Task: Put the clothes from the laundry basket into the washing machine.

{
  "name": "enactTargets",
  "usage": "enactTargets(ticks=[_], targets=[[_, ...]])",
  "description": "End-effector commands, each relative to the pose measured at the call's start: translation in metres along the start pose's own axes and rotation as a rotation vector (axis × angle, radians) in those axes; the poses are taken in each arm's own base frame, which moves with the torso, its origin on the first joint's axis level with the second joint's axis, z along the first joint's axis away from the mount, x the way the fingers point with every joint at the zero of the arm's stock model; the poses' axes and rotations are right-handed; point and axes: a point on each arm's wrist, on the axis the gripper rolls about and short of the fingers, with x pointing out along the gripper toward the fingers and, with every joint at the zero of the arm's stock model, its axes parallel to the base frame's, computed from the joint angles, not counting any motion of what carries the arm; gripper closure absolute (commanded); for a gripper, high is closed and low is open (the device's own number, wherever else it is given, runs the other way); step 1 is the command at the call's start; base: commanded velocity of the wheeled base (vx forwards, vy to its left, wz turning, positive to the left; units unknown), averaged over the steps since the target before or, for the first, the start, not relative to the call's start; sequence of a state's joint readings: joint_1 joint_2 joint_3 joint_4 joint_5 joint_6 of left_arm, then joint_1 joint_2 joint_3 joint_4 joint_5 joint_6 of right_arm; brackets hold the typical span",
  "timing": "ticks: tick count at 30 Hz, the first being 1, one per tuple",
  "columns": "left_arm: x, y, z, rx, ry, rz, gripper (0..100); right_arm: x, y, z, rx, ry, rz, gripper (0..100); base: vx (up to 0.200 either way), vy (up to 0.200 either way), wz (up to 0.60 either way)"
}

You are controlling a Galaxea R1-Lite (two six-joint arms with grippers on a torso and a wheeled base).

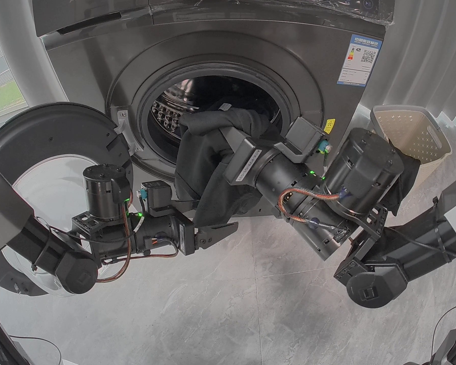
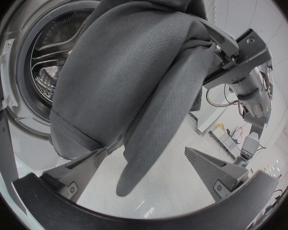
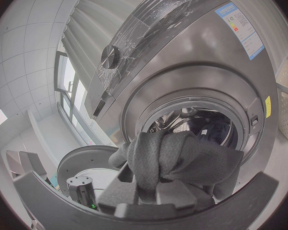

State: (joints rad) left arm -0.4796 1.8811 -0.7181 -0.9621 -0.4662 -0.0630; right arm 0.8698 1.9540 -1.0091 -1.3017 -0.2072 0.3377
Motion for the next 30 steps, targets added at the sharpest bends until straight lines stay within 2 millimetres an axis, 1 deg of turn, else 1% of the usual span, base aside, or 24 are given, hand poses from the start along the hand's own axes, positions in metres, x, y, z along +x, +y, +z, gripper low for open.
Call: enactTargets(ticks=[1, 2, 3, 8, 12, 19, 22, 25, 26, 30], targets=[[0.008, 0.001, 0.002, 0.008, -0.016, -0.003, 0, -0.001, 0.0, 0.0, 0.002, -0.006, 0.004, 100, 0.0, 0.0, 0.0], [0.009, 0.0, 0.002, 0.006, -0.017, -0.009, 0, -0.002, 0.0, -0.001, 0.001, -0.003, 0.003, 100, 0.0, 0.0, 0.0], [0.01, -0.002, 0.003, 0.006, -0.02, -0.012, 100, -0.002, 0.0, -0.001, 0.001, -0.001, 0.002, 100, 0.0, 0.0, 0.0], [0.014, -0.004, 0.002, 0.005, -0.025, -0.017, 100, -0.003, -0.001, -0.003, -0.001, 0.006, 0.0, 100, 0.0, 0.0, 0.0], [0.012, -0.015, 0.004, 0.025, -0.065, -0.022, 100, -0.003, -0.004, -0.003, -0.004, 0.009, -0.008, 100, 0.0, 0.0, 0.0], [-0.011, -0.044, 0.012, 0.039, -0.106, -0.082, 100, -0.006, -0.01, -0.007, -0.012, 0.028, -0.01, 100, 0.0, 0.0, 0.0], [-0.017, -0.05, 0.013, 0.04, -0.109, -0.092, 100, -0.009, -0.01, -0.009, -0.01, 0.027, 0.008, 100, 0.0, 0.0, 0.0], [-0.018, -0.05, 0.012, 0.039, -0.107, -0.093, 100, -0.01, -0.011, -0.01, -0.009, 0.033, 0.012, 100, 0.0, 0.0, 0.0], [-0.018, -0.05, 0.012, 0.04, -0.113, -0.094, 100, -0.01, -0.011, -0.011, -0.009, 0.035, 0.013, 0, 0.0, 0.0, 0.0], [-0.016, -0.049, 0.014, 0.041, -0.134, -0.096, 100, -0.013, -0.013, -0.013, -0.012, 0.049, 0.008, 0, 0.0, 0.0, 0.0]])
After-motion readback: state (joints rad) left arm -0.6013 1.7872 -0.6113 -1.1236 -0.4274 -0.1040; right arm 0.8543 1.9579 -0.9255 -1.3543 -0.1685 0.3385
